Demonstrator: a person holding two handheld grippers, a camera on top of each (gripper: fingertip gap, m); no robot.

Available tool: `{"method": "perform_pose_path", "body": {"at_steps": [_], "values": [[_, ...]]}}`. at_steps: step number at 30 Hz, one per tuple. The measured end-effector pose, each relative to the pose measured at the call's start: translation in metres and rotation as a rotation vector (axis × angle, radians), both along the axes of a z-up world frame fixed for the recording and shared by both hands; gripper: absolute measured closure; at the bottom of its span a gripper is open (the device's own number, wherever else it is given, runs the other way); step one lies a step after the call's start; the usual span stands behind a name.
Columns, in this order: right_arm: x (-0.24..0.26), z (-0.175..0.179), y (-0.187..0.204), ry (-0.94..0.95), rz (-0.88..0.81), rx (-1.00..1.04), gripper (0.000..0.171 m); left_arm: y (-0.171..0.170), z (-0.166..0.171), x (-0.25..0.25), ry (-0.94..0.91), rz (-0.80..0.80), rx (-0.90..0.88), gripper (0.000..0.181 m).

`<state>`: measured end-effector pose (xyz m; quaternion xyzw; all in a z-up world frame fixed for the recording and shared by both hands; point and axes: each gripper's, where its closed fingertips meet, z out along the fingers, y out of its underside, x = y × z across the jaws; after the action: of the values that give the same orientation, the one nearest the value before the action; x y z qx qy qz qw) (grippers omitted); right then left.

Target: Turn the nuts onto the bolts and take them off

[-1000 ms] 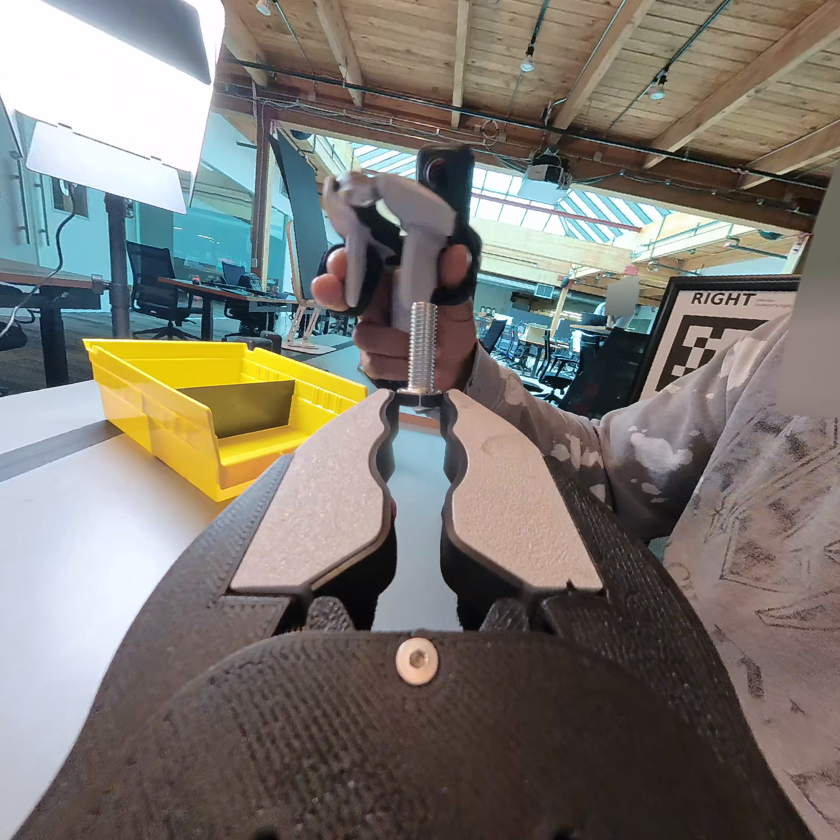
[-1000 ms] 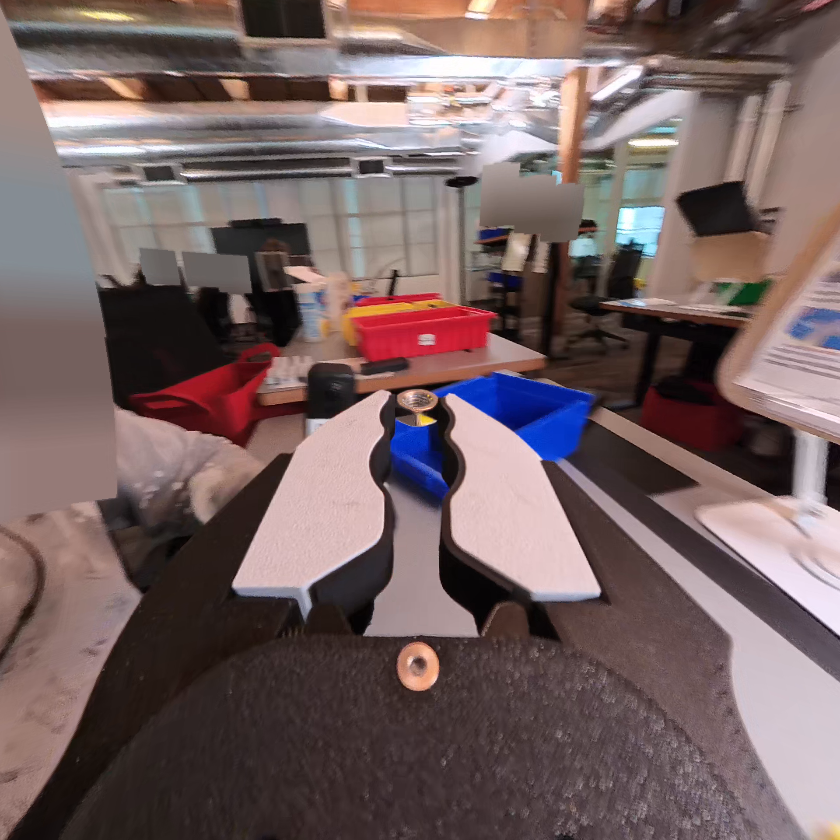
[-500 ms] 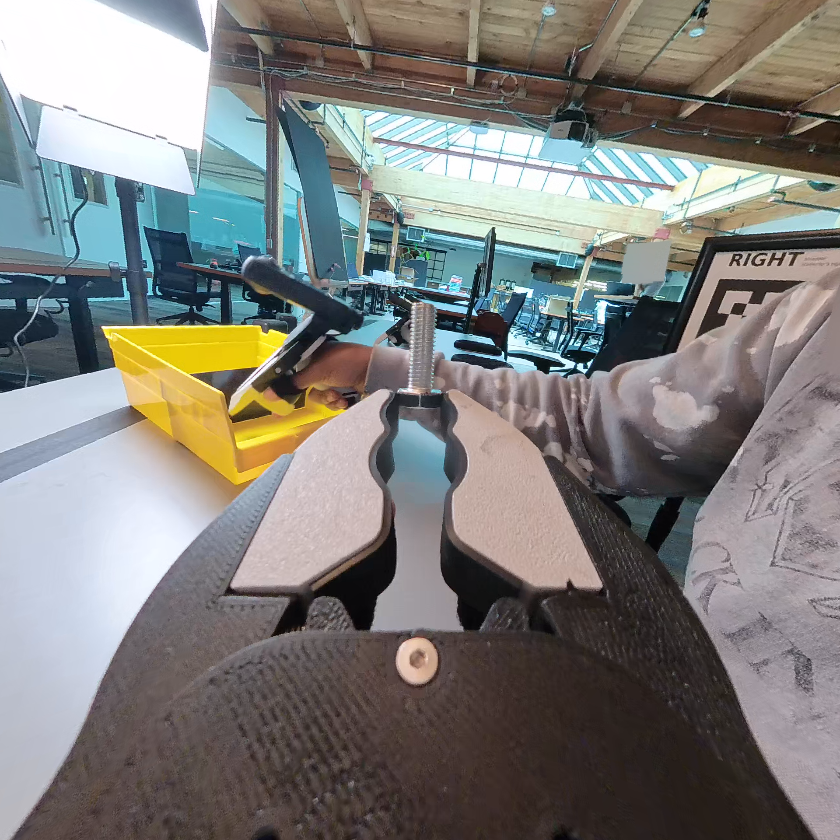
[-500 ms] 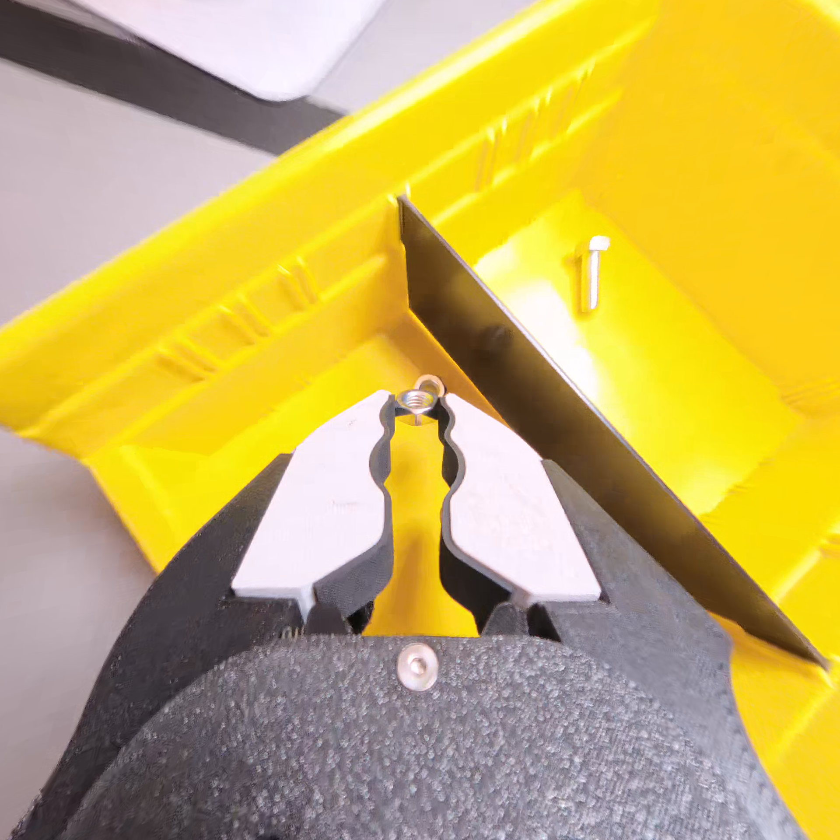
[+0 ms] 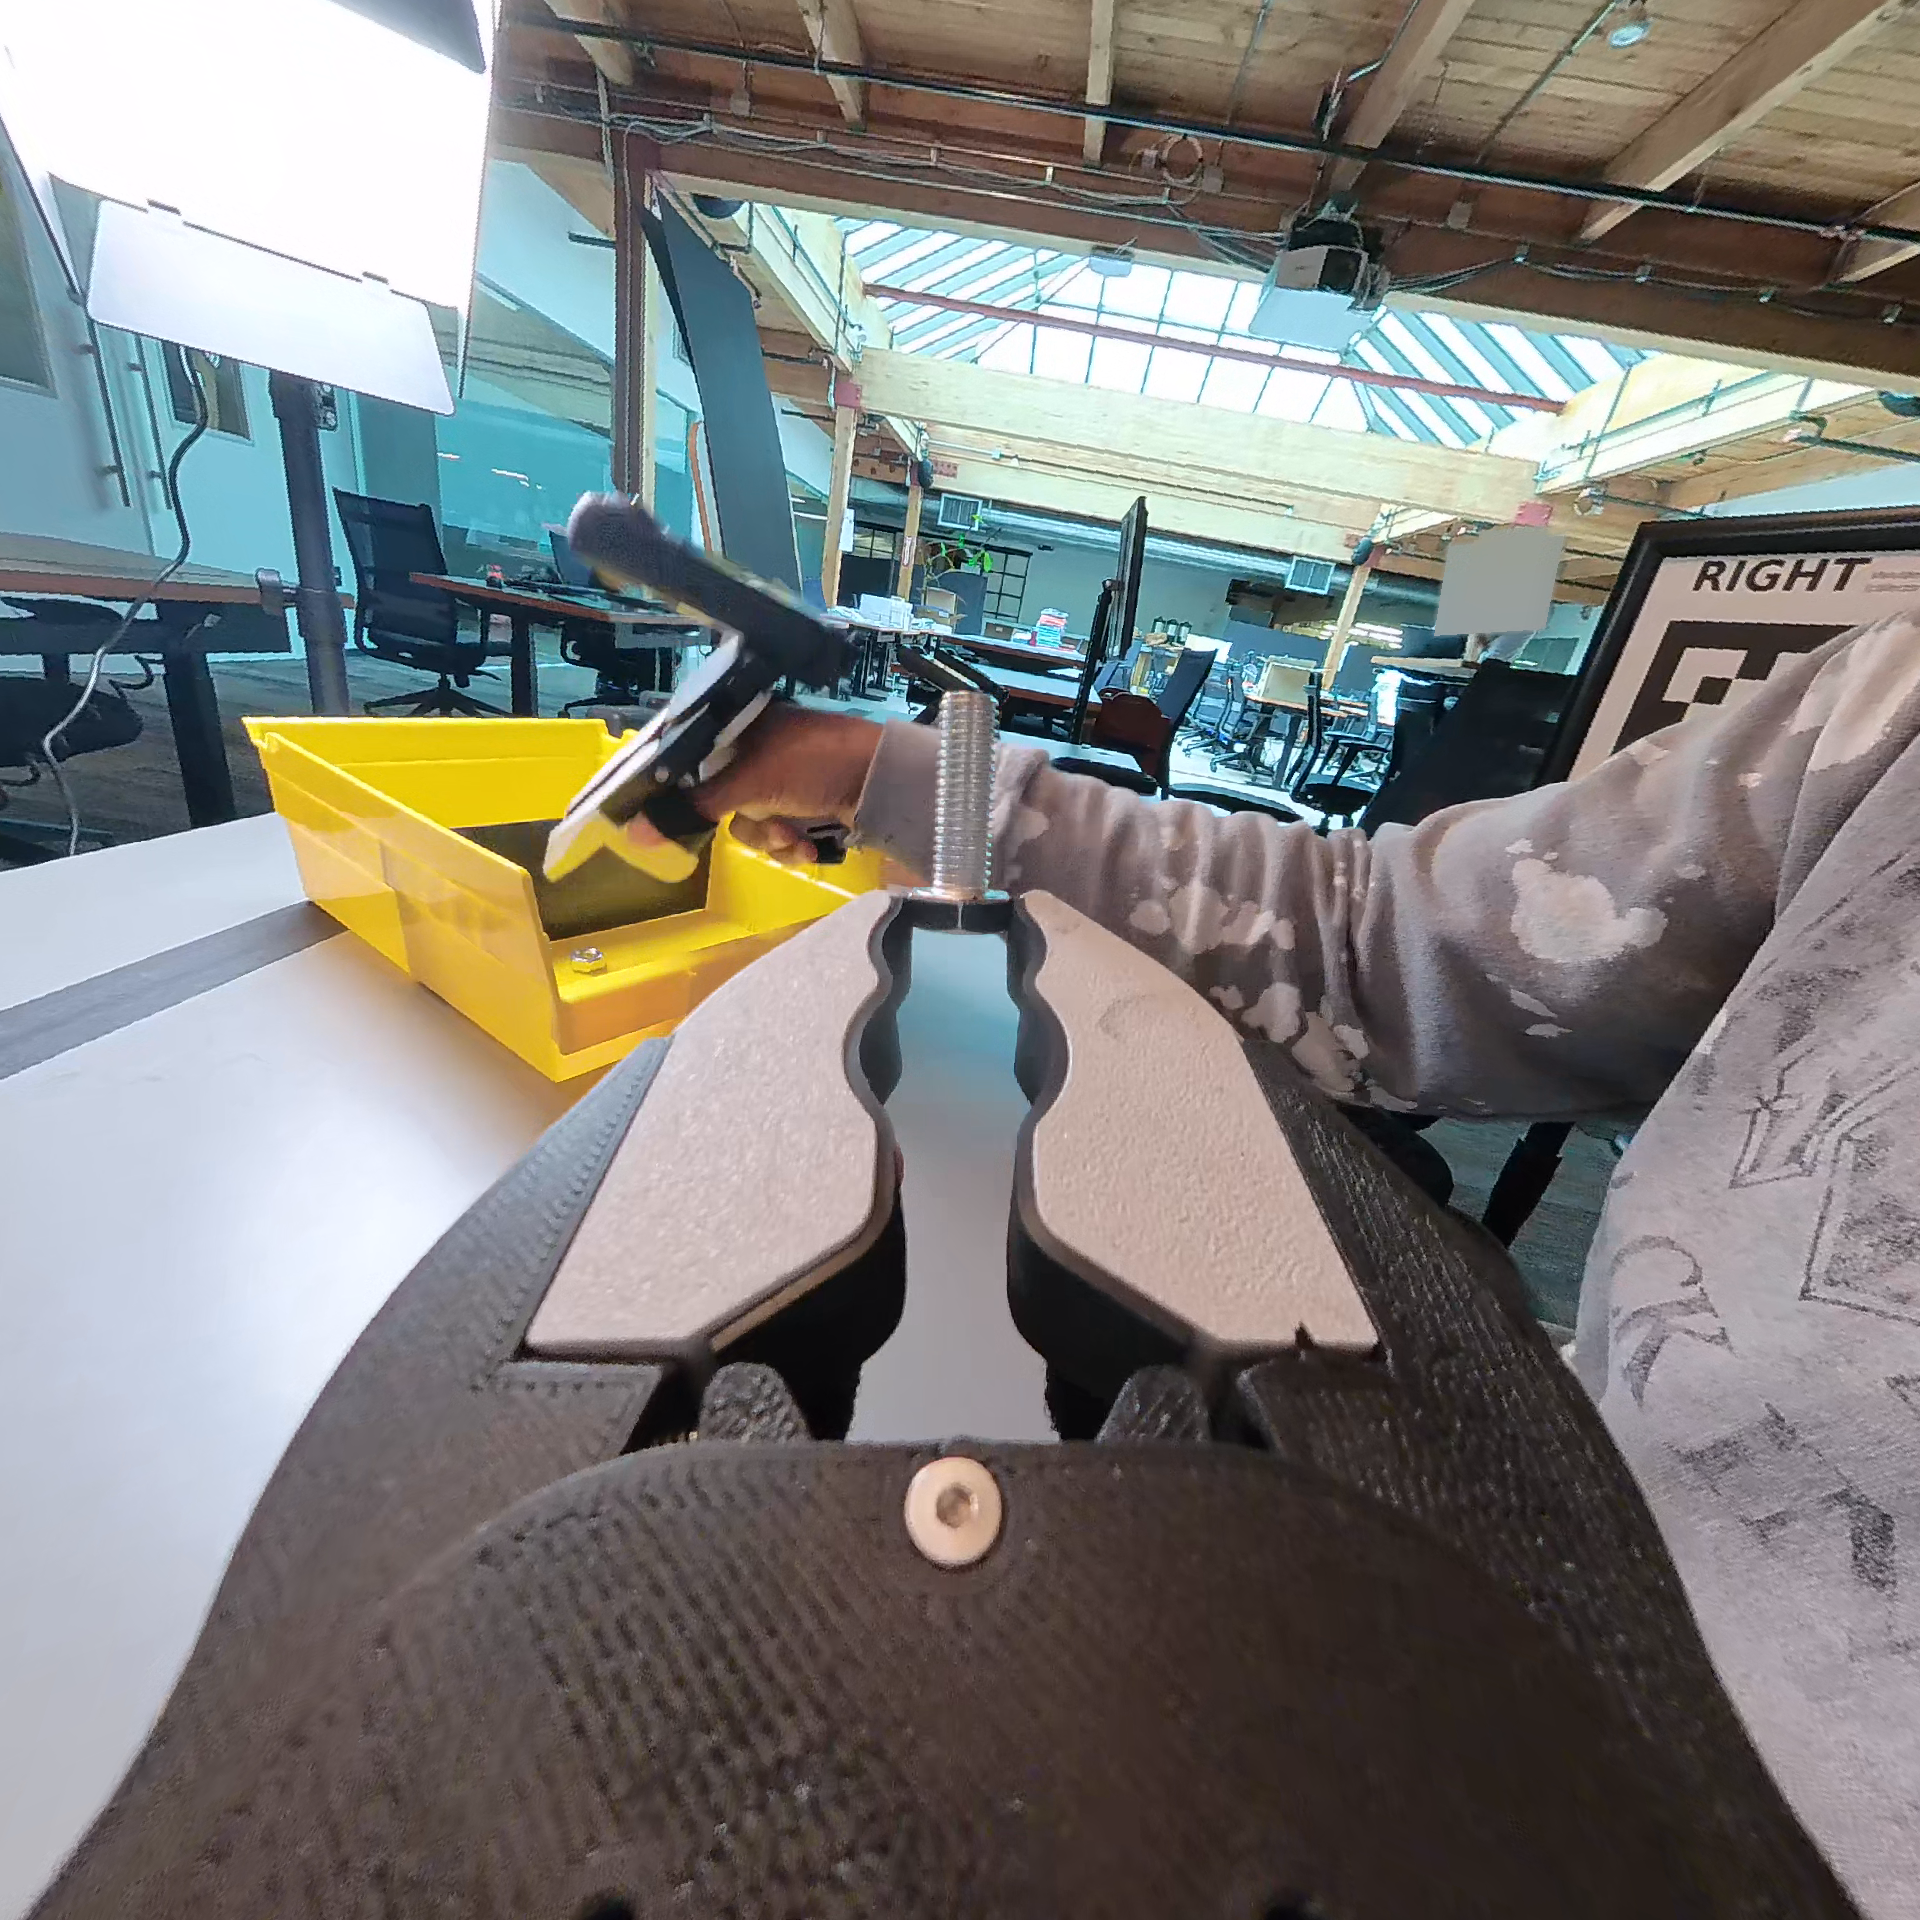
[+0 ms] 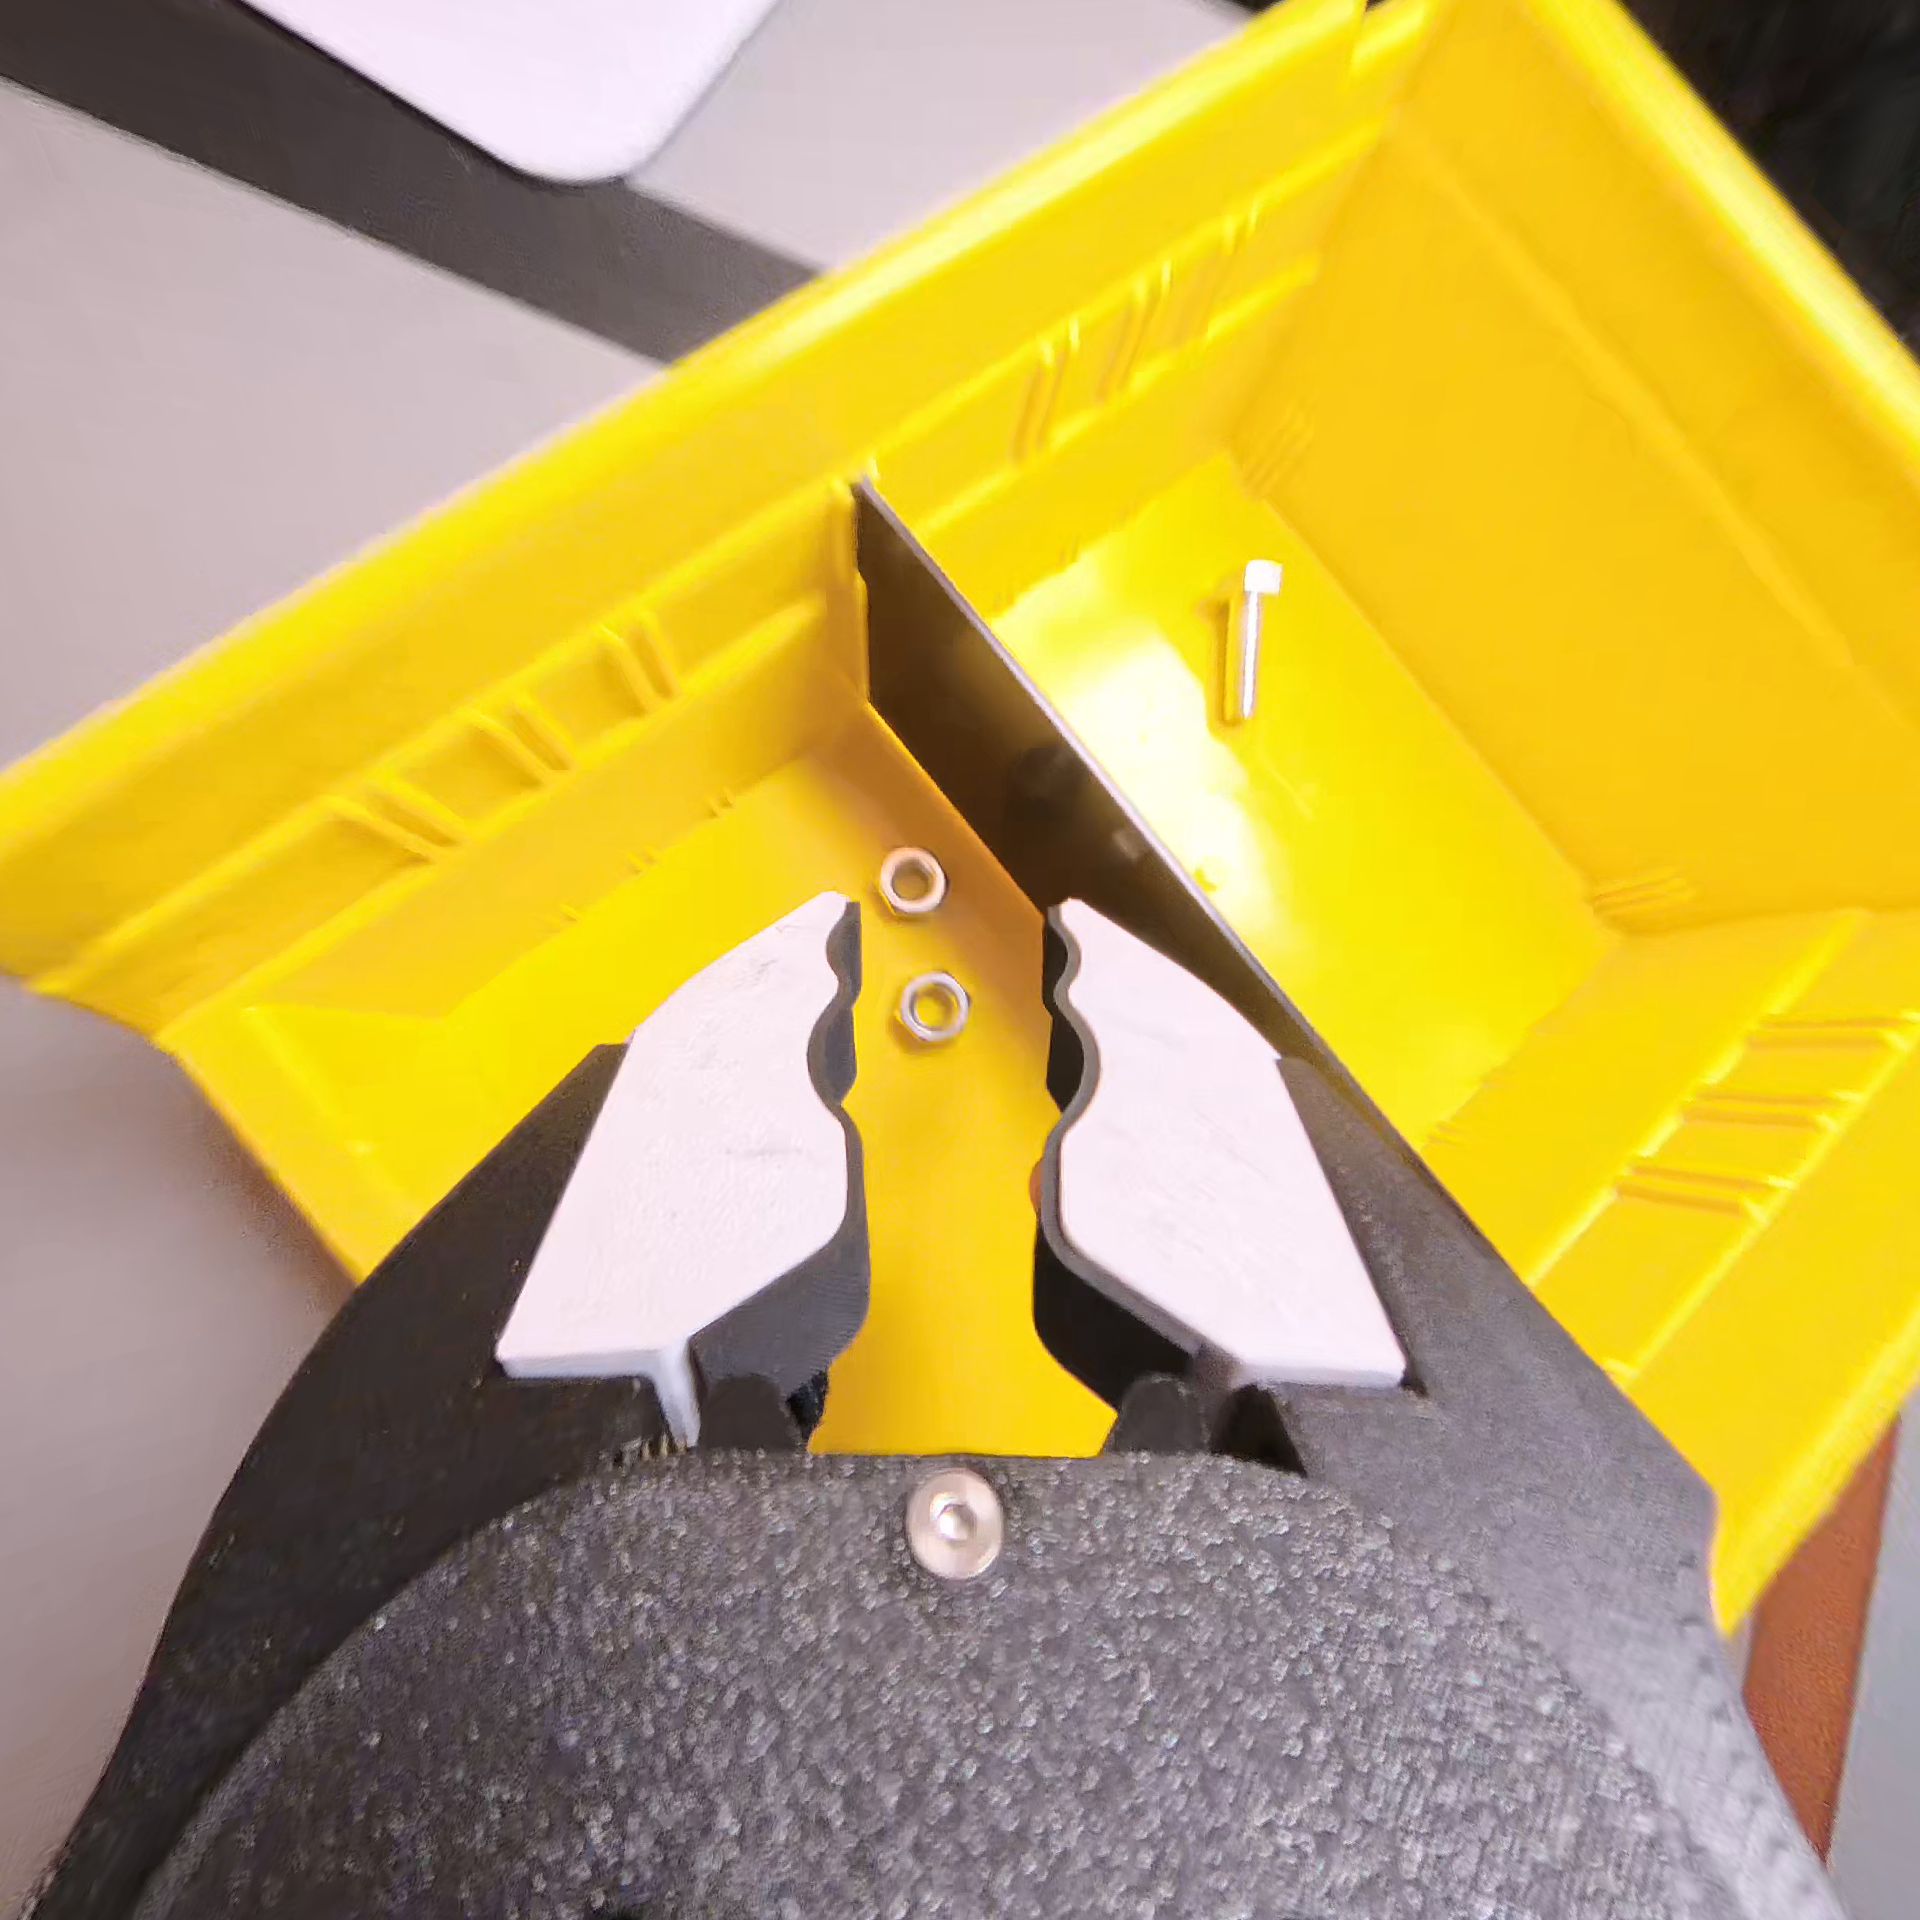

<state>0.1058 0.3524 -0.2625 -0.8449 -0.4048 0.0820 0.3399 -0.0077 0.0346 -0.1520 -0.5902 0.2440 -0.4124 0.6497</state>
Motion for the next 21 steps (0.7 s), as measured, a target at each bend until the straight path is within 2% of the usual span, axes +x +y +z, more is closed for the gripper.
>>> {"method": "perform_pose_path", "body": {"at_steps": [1, 4, 7, 9, 11, 13, 15, 18, 21], "values": [[-0.006, 0.015, -0.004, 0.040, 0.028, 0.034, 0.138, 0.001, -0.002, 0.000, 0.007, 0.003, -0.006, 0.163], [-0.041, 0.067, -0.044, 0.215, 0.246, 0.107, 0.139, 0.006, -0.009, 0.000, 0.038, 0.016, -0.039, 0.163], [-0.084, 0.115, -0.136, 0.391, 0.646, 0.047, 0.142, 0.011, -0.023, 0.002, 0.096, 0.027, -0.079, 0.163], [-0.098, 0.129, -0.204, 0.410, 0.926, -0.008, 0.142, 0.013, -0.032, 0.005, 0.148, 0.036, -0.097, 0.163], [-0.103, 0.122, -0.260, 0.340, 1.146, -0.064, 0.142, 0.013, -0.037, 0.008, 0.193, 0.037, -0.101, 0.163], [-0.108, 0.108, -0.291, 0.264, 1.249, -0.089, 0.141, 0.012, -0.041, 0.011, 0.229, 0.035, -0.105, 0.163], [-0.112, 0.097, -0.306, 0.210, 1.298, -0.088, 0.144, 0.012, -0.045, 0.013, 0.260, 0.034, -0.114, 0.163], [-0.113, 0.088, -0.309, 0.151, 1.312, -0.066, 0.161, 0.011, -0.047, 0.013, 0.281, 0.030, -0.125, 0.163], [-0.109, 0.088, -0.307, 0.159, 1.306, -0.064, 0.162, 0.011, -0.042, 0.011, 0.272, 0.028, -0.118, 0.163]]}}
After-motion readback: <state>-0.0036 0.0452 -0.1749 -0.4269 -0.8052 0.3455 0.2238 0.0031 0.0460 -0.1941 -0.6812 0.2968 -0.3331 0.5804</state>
